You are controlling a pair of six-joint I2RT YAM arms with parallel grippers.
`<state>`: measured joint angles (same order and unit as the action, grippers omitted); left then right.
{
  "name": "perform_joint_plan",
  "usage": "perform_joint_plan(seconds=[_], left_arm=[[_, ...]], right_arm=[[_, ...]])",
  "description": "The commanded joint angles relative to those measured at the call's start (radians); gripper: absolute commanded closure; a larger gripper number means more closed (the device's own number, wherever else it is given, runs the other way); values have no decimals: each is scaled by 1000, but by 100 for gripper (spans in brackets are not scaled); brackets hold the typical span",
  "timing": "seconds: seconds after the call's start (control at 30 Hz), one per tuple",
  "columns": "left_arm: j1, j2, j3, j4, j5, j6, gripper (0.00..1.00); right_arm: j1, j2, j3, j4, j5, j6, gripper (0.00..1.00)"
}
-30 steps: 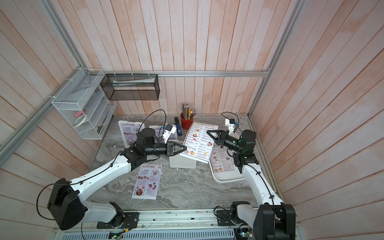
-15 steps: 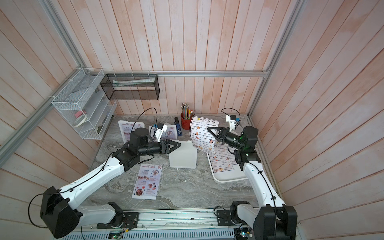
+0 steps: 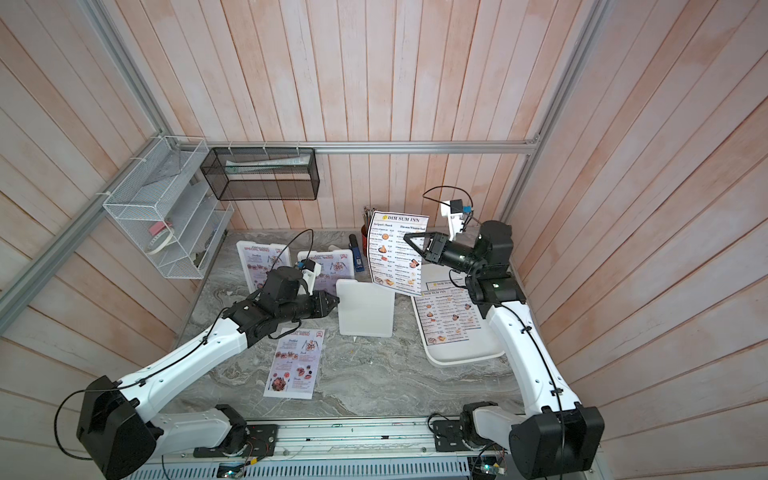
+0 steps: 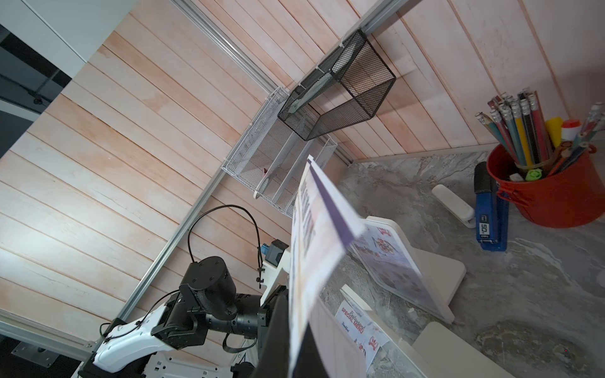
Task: Replace the menus in the menu holders
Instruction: Adjust the menu holder at the center of the board.
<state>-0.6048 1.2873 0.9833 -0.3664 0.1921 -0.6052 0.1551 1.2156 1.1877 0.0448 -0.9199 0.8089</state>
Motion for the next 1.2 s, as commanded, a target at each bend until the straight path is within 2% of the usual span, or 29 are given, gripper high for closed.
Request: perform_joint_plan(seconds=[0.0, 0.33, 0.53, 0.77, 0.87, 1.0, 1.17], left_arm=[[3, 30, -9, 44, -84, 28, 79], [2, 158, 42, 87, -144, 84, 83], [1, 221, 83, 112, -129, 128, 82], [-17, 285, 127, 99, -103, 157, 73], [-32, 251, 118, 71, -136, 153, 70], [-32, 175, 95, 37, -157, 140, 64], [-31, 149, 95, 4, -241, 131, 53]], right_arm=[[8, 6, 44, -41, 21, -55, 100], [11, 7, 45, -49, 16, -63, 100], [47, 27, 92, -112, 28, -140, 100], [69, 60, 154, -190, 94, -211, 100], [69, 68, 162, -200, 119, -230, 100], [63, 80, 175, -237, 220, -284, 100], [60, 126, 204, -225, 191, -300, 100]])
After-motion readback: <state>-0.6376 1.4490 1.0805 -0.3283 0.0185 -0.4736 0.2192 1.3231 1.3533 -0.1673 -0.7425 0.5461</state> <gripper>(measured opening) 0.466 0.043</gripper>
